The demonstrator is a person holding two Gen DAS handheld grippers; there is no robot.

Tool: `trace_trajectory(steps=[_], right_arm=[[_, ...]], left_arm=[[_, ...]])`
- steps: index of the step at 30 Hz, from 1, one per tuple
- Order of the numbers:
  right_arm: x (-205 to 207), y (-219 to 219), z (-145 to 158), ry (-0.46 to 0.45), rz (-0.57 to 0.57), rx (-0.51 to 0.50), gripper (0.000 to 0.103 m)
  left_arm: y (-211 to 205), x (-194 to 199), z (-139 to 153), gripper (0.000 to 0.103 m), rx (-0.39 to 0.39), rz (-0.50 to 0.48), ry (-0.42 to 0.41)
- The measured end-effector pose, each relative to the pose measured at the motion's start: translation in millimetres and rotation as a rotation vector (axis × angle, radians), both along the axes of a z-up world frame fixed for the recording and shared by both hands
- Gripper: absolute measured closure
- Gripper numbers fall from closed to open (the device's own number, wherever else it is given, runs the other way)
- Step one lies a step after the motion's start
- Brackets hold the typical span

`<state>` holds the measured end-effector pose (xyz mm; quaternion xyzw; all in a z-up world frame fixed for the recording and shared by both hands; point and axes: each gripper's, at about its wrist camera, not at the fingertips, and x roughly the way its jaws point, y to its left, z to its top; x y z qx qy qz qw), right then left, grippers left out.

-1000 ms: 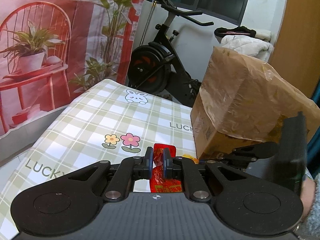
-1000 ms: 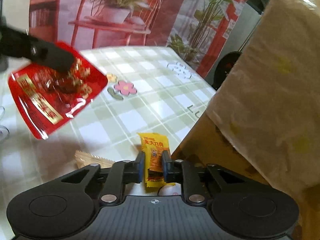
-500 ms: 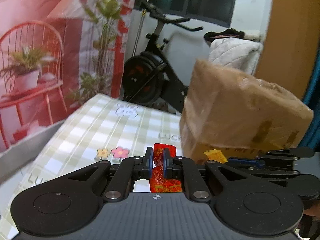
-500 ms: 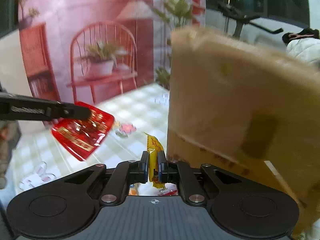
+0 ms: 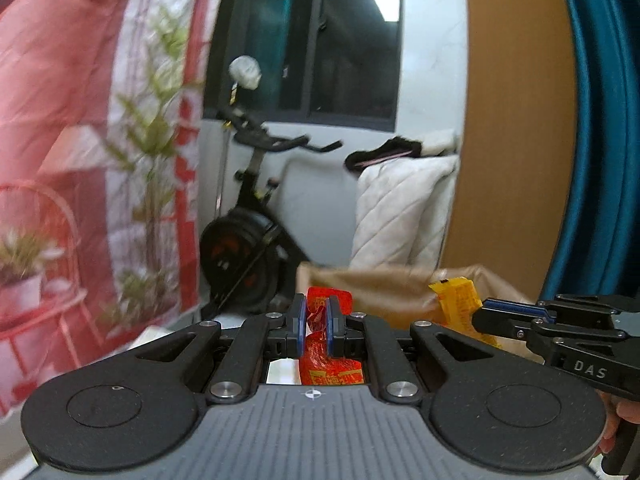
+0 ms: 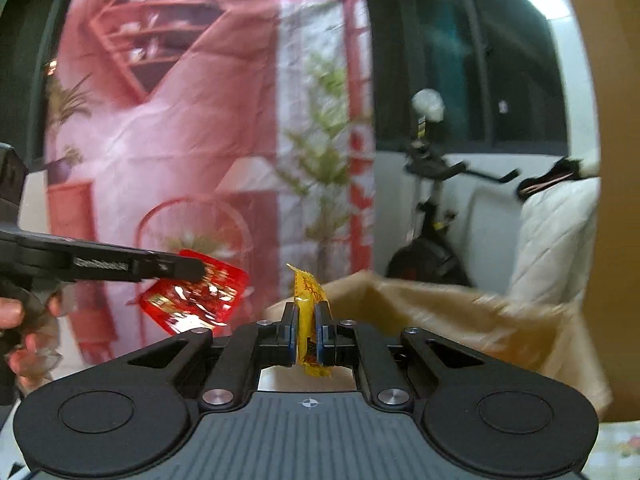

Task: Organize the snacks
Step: 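Carry both packets over the box and open both tools to drop them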

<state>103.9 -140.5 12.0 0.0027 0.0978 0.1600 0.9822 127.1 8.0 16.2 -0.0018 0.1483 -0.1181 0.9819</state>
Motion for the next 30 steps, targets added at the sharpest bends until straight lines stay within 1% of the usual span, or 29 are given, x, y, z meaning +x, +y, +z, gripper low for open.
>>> trace_trajectory(steps=[2,4,6,9,11,13,16,17,18,19,20,21,22,23,24,25,26,27,29,30], right_arm=[[10.2,-26.0,3.7,0.015,-0.058,0.013,0.095],[21.9,-49.0,0.4,0.045,-0.12,0.017,0.095],[36.9,-65.1,-7.6,0.081,-0.177,-0.004,0.095],[52.0,-88.3,-20.7,0.135,-0.247,-0.04,0.095],[58.7,-96.4,-28.6,0.169,-0.276,-0.034,0.095],[61.6,-95.6,-39.0,0.192,-0.298,-0.035,0.095],[61.9,-100.0,-48.9,0.228,-0.322,-0.027,0.094],[60.7,-96.9,-51.1,0.234,-0.329,-0.026,0.088],[59.6,-96.8,-51.5,0.24,-0.335,-0.021,0.085],[56.9,-97.7,-51.6,0.238,-0.333,-0.011,0.078],[51.7,-96.4,-51.8,0.235,-0.334,-0.006,0.072],[50.1,-96.5,-51.2,0.234,-0.337,-0.003,0.07],[47.3,-95.7,-50.4,0.231,-0.335,0.002,0.065],[42.7,-93.8,-49.5,0.228,-0.33,0.006,0.057],[40.0,-91.6,-47.3,0.225,-0.324,0.009,0.053],[39.8,-90.3,-44.1,0.221,-0.318,0.012,0.046],[38.3,-89.4,-40.7,0.218,-0.312,0.016,0.042],[34.2,-87.3,-39.7,0.216,-0.305,0.022,0.04],[28.4,-84.6,-34.6,0.214,-0.293,0.036,0.033],[24.4,-83.4,-33.0,0.212,-0.29,0.045,0.031]], left_arm=[[-14.2,17.4,7.1,0.093,0.001,-0.023,-0.004],[-29.1,37.3,6.9,0.093,0.002,-0.05,0.009],[-45.8,57.6,2.6,0.092,0.019,-0.067,0.028],[-62.6,84.9,-9.2,0.092,0.008,-0.091,0.068],[-72.4,99.0,-18.6,0.092,0.024,-0.097,0.09],[-82.6,112.2,-26.3,0.092,0.043,-0.103,0.115],[-87.4,122.8,-36.5,0.089,0.057,-0.104,0.157],[-88.6,124.1,-38.9,0.085,0.065,-0.107,0.164],[-85.3,123.2,-39.7,0.07,0.07,-0.105,0.169],[-84.6,121.6,-40.9,0.062,0.071,-0.108,0.171],[-80.8,119.8,-40.6,0.051,0.07,-0.11,0.168],[-78.5,116.5,-40.6,0.046,0.069,-0.107,0.163],[-75.1,114.3,-39.0,0.045,0.07,-0.103,0.163],[-71.7,111.4,-38.1,0.041,0.068,-0.099,0.165],[-67.6,109.2,-36.0,0.036,0.064,-0.095,0.167],[-64.2,106.1,-32.3,0.034,0.058,-0.091,0.164],[-59.8,100.7,-29.8,0.032,0.052,-0.087,0.158],[-56.7,96.8,-27.7,0.031,0.05,-0.082,0.154],[-52.6,89.3,-23.3,0.029,0.051,-0.079,0.145],[-48.9,84.3,-22.0,0.026,0.048,-0.083,0.143]])
